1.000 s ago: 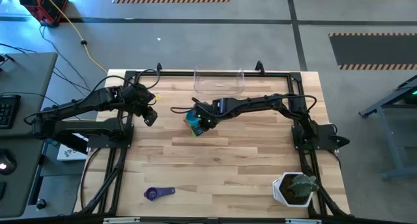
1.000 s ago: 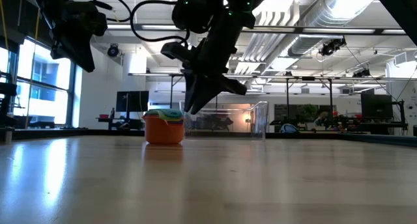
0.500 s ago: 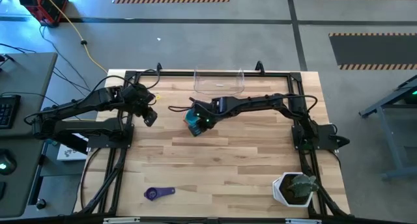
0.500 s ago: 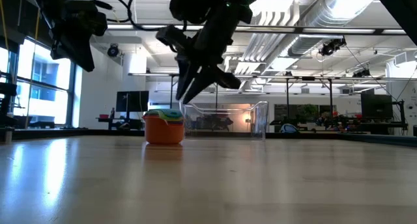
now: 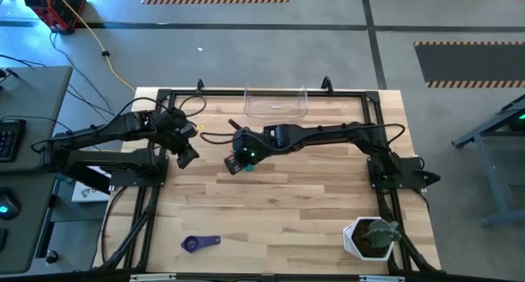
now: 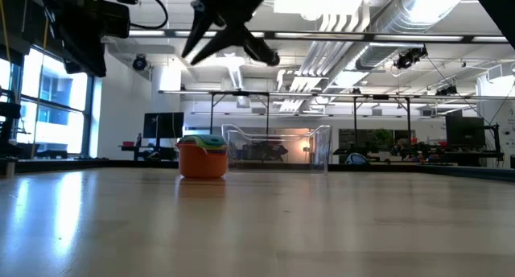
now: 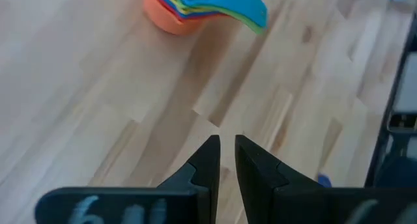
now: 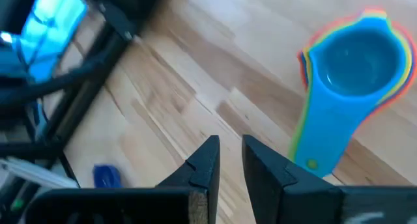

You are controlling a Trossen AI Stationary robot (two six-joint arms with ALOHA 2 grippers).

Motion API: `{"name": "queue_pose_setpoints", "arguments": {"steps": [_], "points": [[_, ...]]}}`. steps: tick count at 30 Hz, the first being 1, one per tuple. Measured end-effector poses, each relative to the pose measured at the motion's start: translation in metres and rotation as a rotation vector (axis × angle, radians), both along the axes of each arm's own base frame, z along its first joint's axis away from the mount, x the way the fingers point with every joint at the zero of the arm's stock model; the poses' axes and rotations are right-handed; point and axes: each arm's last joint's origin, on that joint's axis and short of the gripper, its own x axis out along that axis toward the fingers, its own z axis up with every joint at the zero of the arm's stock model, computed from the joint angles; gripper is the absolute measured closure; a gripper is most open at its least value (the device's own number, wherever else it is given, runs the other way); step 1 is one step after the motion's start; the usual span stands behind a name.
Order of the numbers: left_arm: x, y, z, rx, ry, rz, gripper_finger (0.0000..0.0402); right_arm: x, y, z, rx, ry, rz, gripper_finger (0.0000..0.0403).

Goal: Nest measuring cups in basket
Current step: Stack the violet measuring cup on top of the light blue measuring cup

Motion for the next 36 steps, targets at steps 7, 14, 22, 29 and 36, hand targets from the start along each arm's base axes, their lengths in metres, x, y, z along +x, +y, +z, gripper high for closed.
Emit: {"name": "queue_pose_setpoints", "arguments": {"steps": [7, 14, 22, 29, 36], "points": [[0.003, -0.012, 0.000, 0.013, -0.005, -0.120, 0.0351, -0.002, 0.020, 0.037, -0.093, -0.079, -0.067, 0.0345], [0.004, -0.025, 0.000, -0.037, -0.012, -0.222, 0.0310, -0.011, 0.037, 0.070, -0.193, -0.111, -0.119, 0.0345], [0.004, -0.046, 0.000, -0.110, 0.018, -0.274, 0.0294, -0.024, 0.044, 0.088, -0.258, -0.072, -0.102, 0.0345], [0.002, -0.071, 0.001, -0.183, 0.046, -0.319, 0.0295, -0.027, 0.045, 0.099, -0.272, -0.092, -0.012, 0.0345], [0.012, -0.100, -0.002, -0.149, 0.038, -0.384, 0.0295, -0.033, 0.044, 0.097, -0.280, -0.037, 0.015, 0.0346]]}}
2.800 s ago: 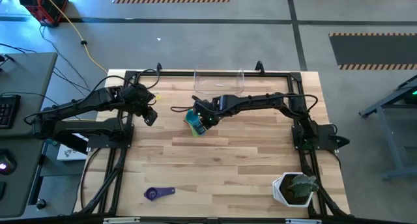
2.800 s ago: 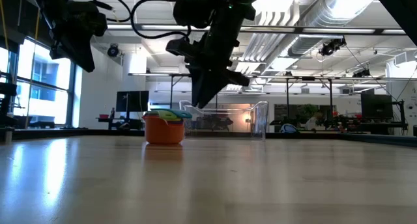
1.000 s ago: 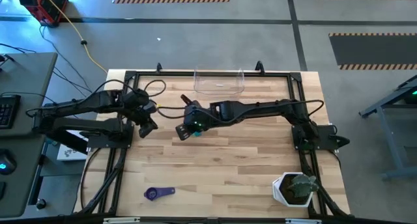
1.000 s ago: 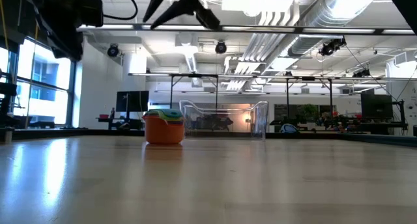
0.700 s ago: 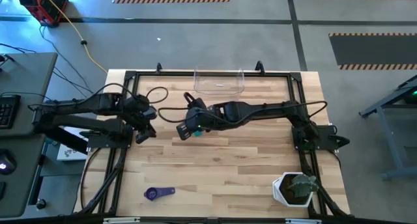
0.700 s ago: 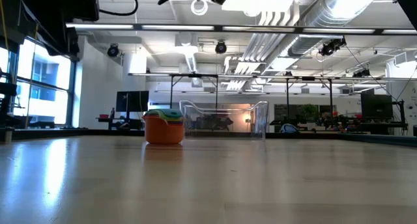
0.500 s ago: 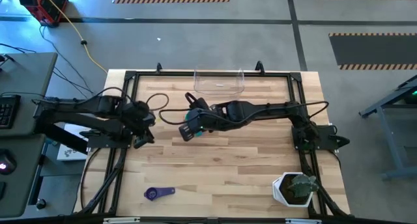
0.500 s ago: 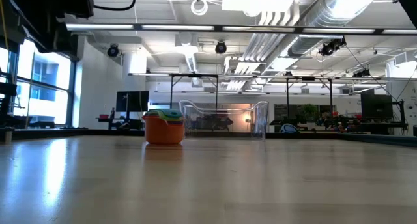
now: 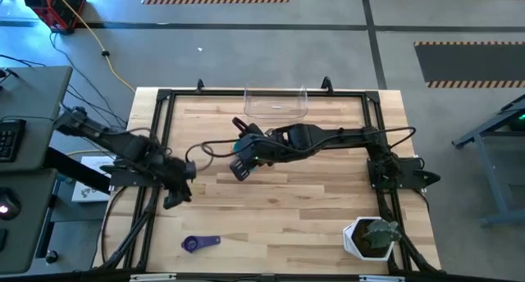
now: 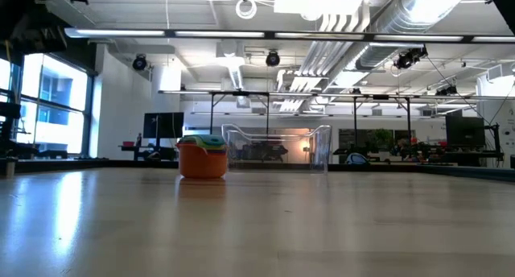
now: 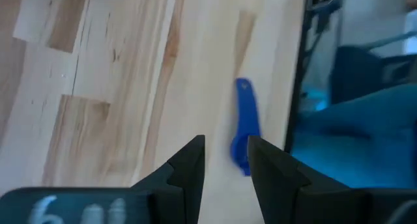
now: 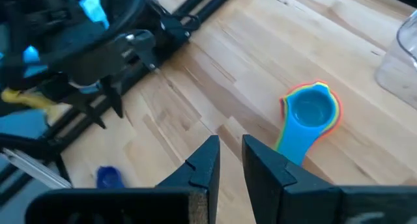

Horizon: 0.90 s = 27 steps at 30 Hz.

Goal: Nest measuring cups in basket
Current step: Stack the violet measuring cup on top of the light blue measuring cup

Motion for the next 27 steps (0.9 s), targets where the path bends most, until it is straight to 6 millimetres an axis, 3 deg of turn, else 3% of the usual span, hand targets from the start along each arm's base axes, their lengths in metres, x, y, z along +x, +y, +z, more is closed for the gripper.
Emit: {"name": "queue_pose_setpoints", "arguments": {"steps": [9, 18, 27], "points": [[0.003, -0.036, -0.019, 0.108, 0.088, -0.072, 0.0295, -0.006, -0.001, -0.005, -0.033, 0.093, 0.024, 0.0346], [0.003, -0.085, -0.041, 0.179, 0.077, -0.162, 0.0296, -0.011, -0.002, -0.009, -0.047, 0.156, 0.025, 0.0346], [0.001, -0.124, -0.067, 0.169, 0.107, -0.135, 0.0296, -0.014, 0.002, -0.010, -0.073, 0.185, 0.019, 0.0346]]}}
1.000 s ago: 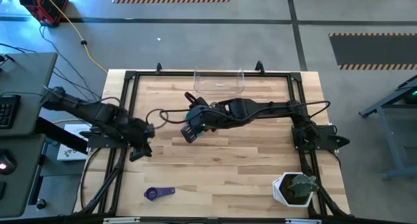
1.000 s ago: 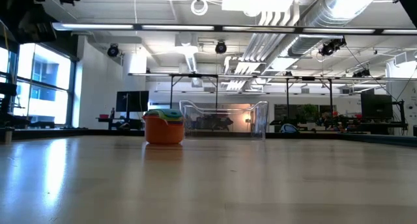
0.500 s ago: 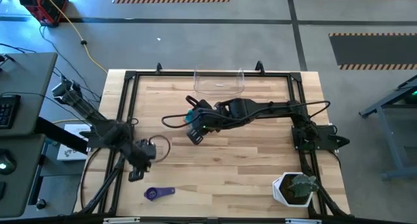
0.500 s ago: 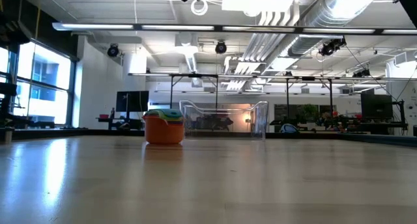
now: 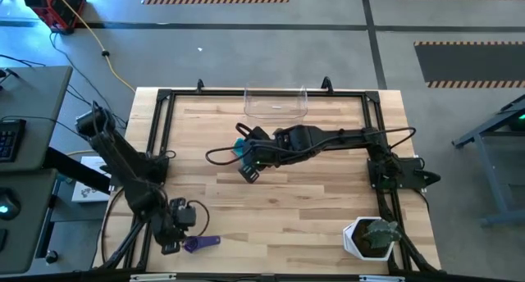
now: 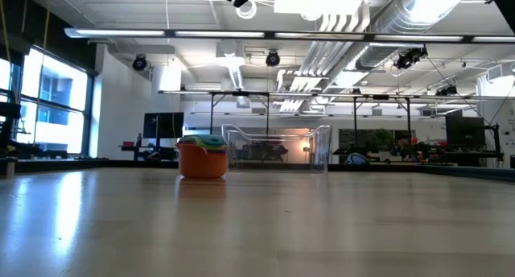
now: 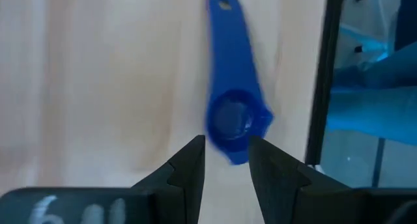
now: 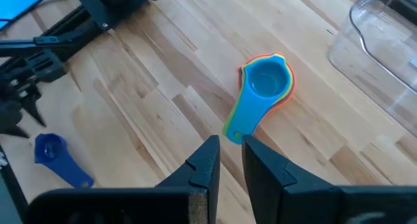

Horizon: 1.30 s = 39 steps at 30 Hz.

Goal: Nest measuring cups in basket
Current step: Stack the violet measuring cup on top of the light blue measuring cup

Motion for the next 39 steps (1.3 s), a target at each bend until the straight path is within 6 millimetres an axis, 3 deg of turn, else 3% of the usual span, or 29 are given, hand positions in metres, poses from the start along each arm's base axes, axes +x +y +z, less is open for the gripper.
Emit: {"name": "queue_pose_setpoints", "arguments": {"steps": [9, 24, 28, 33, 39], "points": [[0.001, -0.018, -0.023, 0.017, 0.042, 0.018, 0.0296, -0.001, 0.006, -0.001, -0.009, 0.004, 0.006, 0.0346], [0.007, -0.025, -0.051, 0.076, 0.106, 0.116, 0.0299, -0.002, 0.008, -0.001, -0.027, 0.004, 0.001, 0.0346], [0.008, -0.025, -0.052, 0.085, 0.096, 0.122, 0.0326, -0.002, 0.008, -0.001, -0.034, 0.003, -0.003, 0.0346], [0.009, -0.025, -0.051, 0.102, 0.068, 0.091, 0.0387, -0.002, 0.008, -0.001, -0.037, 0.003, -0.004, 0.0346], [0.012, -0.023, -0.051, 0.119, 0.047, 0.057, 0.0394, -0.002, 0.008, -0.001, -0.040, 0.003, -0.006, 0.0346]]}}
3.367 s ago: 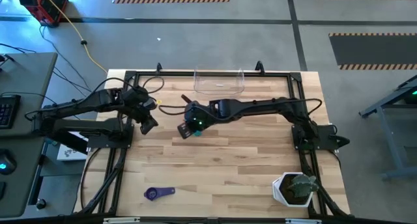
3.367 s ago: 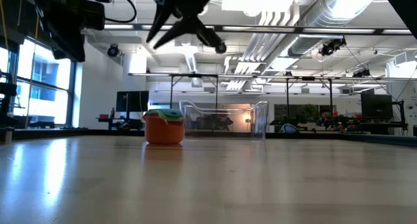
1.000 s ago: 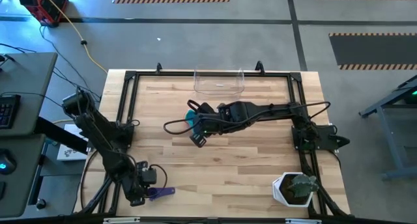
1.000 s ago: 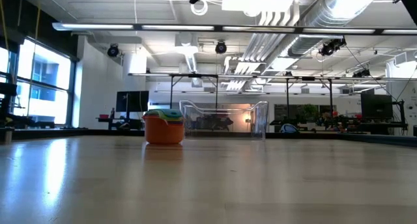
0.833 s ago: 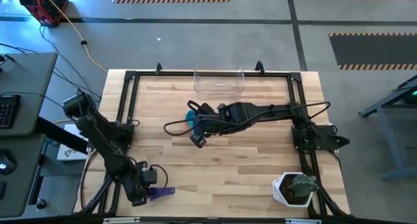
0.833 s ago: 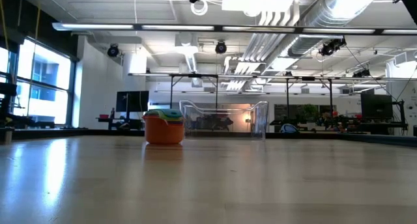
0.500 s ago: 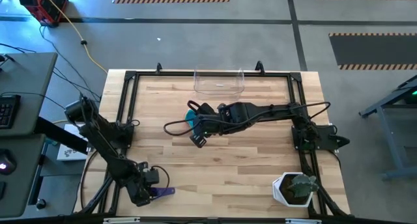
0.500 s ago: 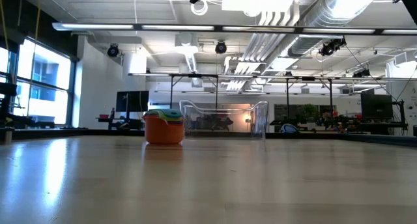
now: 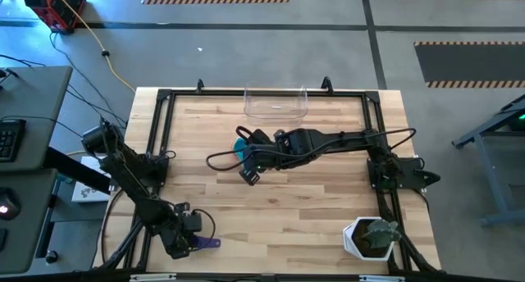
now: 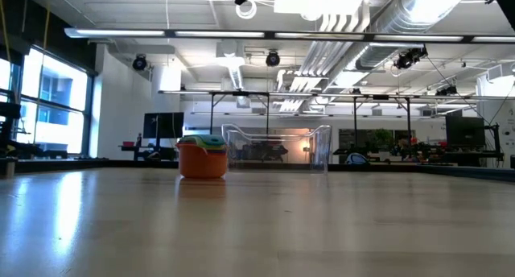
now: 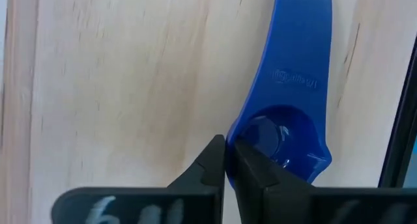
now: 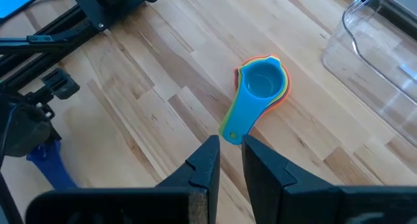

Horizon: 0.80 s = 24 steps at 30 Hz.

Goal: Nest measuring cups in basket
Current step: Stack the violet measuring cup on top of the light blue measuring cup

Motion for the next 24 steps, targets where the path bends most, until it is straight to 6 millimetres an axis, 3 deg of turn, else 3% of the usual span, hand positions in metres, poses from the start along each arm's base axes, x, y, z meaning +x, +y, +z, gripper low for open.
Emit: {"name": "queue_pose_setpoints", "arguments": {"steps": [9, 24], "points": [[0.018, 0.024, 0.020, 0.008, -0.067, -0.044, 0.0398, 0.000, -0.003, 0.000, -0.012, 0.001, -0.005, 0.0346], [0.046, 0.118, 0.068, 0.174, -0.225, -0.194, 0.0395, 0.002, -0.020, 0.001, -0.100, -0.018, -0.096, 0.0346]]}}
